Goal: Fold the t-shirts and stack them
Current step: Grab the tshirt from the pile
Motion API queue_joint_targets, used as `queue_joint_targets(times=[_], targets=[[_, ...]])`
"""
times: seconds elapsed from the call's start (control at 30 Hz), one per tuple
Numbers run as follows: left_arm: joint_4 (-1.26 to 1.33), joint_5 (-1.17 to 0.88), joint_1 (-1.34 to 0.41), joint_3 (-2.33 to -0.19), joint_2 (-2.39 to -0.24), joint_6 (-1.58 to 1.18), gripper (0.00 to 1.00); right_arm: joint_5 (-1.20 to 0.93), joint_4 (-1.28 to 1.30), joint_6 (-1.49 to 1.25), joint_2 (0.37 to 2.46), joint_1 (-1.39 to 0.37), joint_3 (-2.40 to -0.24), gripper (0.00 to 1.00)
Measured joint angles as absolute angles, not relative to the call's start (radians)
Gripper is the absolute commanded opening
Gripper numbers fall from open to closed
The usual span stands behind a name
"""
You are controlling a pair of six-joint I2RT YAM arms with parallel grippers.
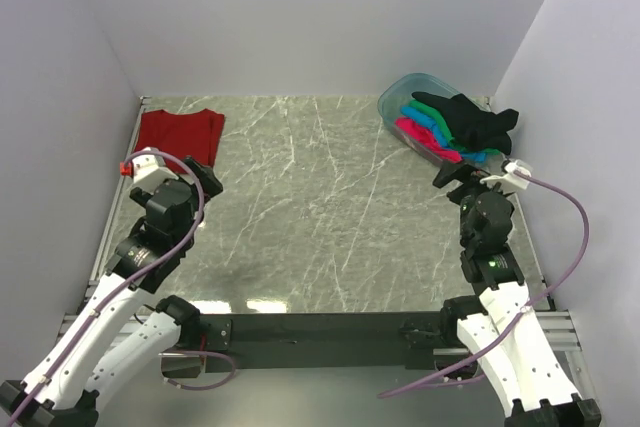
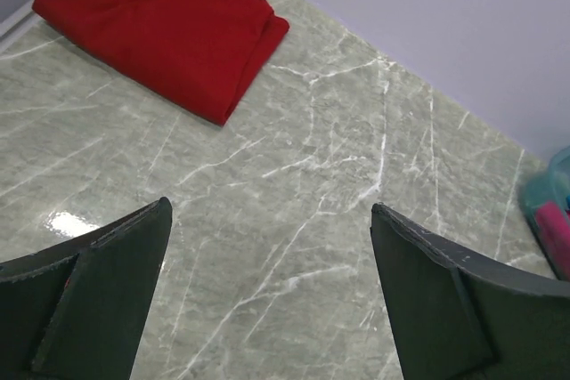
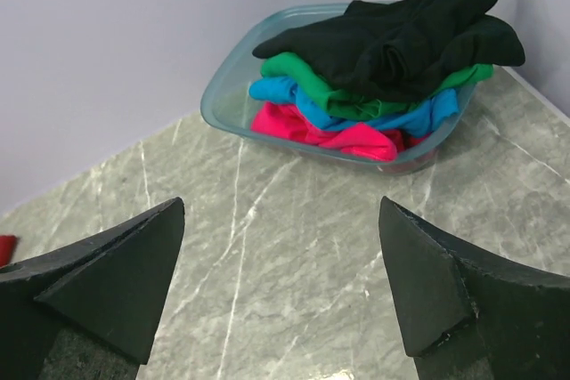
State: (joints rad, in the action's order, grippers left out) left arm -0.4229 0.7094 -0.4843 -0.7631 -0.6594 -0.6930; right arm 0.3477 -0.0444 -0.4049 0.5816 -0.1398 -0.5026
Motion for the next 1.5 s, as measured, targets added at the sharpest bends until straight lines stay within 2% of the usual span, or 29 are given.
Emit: queue_joint_targets(times=[0.27,0.43,0.57,0.77,0.97,1.13,1.3,1.5], targets=[[-0.421,0.704,-0.484,-0.763,-0.715,-0.679,0.99,0.286,-0.021,-0.347,0.644,-0.15,-0.552,0.96],[-0.415,0.688,-0.484,-0.763,-0.728,-0.669,0.99,0.297,-0.004,-0.287,0.739,-0.266,-0.685,0.98],[-0.41,0.675,-0.484,-0.763,-0.727,-0.665,0.99,0.334,0.076,-0.236,0.947,-0.325,-0.947,1.0],[-0.405,0.667,-0.484,-0.761,-0.725,-0.656,0.99,0.363,0.245,-0.222,1.377,-0.229,-1.423,0.99],[-0.404,0.654,-0.484,-0.761,-0.731,-0.647,0.99,0.392,0.403,-0.223,1.679,-0.139,-1.678,0.96],[-0.401,0.651,-0.484,-0.759,-0.734,-0.647,0.99,0.347,0.482,-0.243,1.803,-0.042,-1.715,0.89],[-0.396,0.65,-0.484,-0.756,-0.747,-0.642,0.99,0.297,0.494,-0.263,1.841,0.037,-1.706,0.83],[-0.385,0.647,-0.484,-0.756,-0.765,-0.638,0.99,0.256,0.489,-0.267,1.874,0.053,-1.694,0.79]])
